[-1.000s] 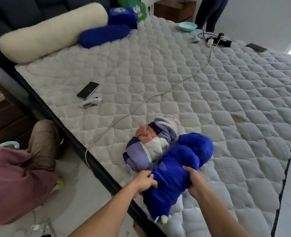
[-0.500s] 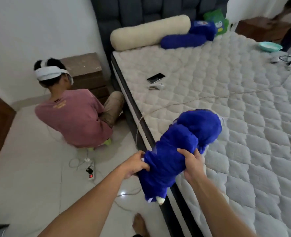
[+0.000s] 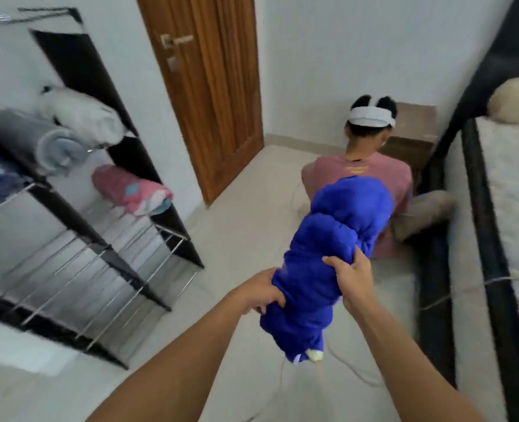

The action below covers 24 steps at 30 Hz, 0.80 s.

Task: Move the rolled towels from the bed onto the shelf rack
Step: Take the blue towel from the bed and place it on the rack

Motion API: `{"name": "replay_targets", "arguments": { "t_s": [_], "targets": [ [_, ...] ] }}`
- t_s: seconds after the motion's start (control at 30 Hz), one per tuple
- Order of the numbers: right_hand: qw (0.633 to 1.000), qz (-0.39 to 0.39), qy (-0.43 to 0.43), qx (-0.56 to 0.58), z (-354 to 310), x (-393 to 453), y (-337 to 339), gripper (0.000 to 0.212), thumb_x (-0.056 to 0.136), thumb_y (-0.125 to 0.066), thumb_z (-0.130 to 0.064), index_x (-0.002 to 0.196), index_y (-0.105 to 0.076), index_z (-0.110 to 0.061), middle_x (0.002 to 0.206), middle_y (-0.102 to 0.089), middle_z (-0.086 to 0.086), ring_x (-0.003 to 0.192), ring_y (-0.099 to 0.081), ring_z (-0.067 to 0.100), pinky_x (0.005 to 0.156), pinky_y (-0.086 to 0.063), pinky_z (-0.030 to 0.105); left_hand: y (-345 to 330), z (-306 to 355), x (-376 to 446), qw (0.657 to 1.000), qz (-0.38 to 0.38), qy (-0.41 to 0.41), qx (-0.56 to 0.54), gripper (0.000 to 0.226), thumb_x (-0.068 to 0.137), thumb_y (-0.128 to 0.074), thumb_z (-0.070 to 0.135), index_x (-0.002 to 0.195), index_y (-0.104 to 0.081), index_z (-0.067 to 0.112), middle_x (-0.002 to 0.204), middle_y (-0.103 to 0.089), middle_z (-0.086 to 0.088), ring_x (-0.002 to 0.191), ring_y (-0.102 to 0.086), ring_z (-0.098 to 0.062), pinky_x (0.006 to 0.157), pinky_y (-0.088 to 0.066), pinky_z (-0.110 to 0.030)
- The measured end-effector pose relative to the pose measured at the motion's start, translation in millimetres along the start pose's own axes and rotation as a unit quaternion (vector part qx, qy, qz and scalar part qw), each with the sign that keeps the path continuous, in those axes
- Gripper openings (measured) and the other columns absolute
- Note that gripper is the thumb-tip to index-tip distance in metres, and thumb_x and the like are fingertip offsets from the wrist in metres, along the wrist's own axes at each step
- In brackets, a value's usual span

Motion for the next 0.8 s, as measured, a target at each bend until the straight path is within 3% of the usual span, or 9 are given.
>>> {"name": "replay_targets", "arguments": {
  "t_s": [0.17,0.3,0.47,0.6,0.8],
  "targets": [
    [0.989,-0.136,-0.001,-0.059,5,7,-156,0.022,0.077,-0.065,-0.002,0.096,-0.062,-0.013,0.095,-0.069,0.006,0.091,-0.065,0.027,0.075,-0.055,0.038,111,-79,-26,0.99,0.092,0.06,-0.085,0.06,0.064,-0.059,0.001,0.121,-0.051,0.019,0.121,-0.063,-0.014,0.108,-0.062,-0.038,0.087,-0.054,-0.051],
    [0.959,-0.251,0.027,-0.13,2,13,-258,0.02,0.076,-0.065,-0.004,0.093,-0.061,-0.014,0.097,-0.069,0.007,0.093,-0.065,0.026,0.083,-0.056,0.046,167,-123,-38,0.972,0.14,0.089,-0.167,0.062,0.069,-0.062,-0.001,0.123,-0.048,0.025,0.126,-0.059,-0.007,0.109,-0.062,-0.032,0.079,-0.06,-0.043],
    [0.91,-0.355,0.066,-0.203,-1,39,-367,0.023,0.077,-0.064,-0.009,0.1,-0.059,-0.01,0.099,-0.065,0.007,0.092,-0.06,0.026,0.078,-0.054,0.038,224,-153,-33,0.928,0.206,0.1,-0.294,0.063,0.074,-0.061,-0.007,0.12,-0.046,0.033,0.126,-0.054,0.001,0.116,-0.055,-0.028,0.089,-0.056,-0.046],
    [0.873,-0.424,0.066,-0.229,1,71,-443,0.025,0.08,-0.062,-0.009,0.105,-0.056,-0.009,0.09,-0.057,-0.002,0.089,-0.056,0.022,0.071,-0.048,0.028,270,-165,-7,0.892,0.246,0.116,-0.36,0.062,0.075,-0.061,-0.01,0.124,-0.047,0.026,0.126,-0.056,-0.002,0.113,-0.056,-0.028,0.095,-0.053,-0.049],
    [0.816,-0.502,0.05,-0.284,12,117,-541,0.029,0.076,-0.064,-0.01,0.103,-0.057,-0.003,0.103,-0.063,0.017,0.097,-0.06,0.035,0.085,-0.052,0.046,327,-171,29,0.834,0.3,0.133,-0.444,0.061,0.074,-0.06,-0.012,0.126,-0.05,0.019,0.122,-0.063,-0.007,0.109,-0.062,-0.03,0.093,-0.055,-0.046]
  ]
}}
Point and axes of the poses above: each hand's wrist, its own x-axis towards the middle knuckle, its own y-axis out of the back of the hand, z = x × y, the point moved 3 cm from there along x, towards the middle knuckle
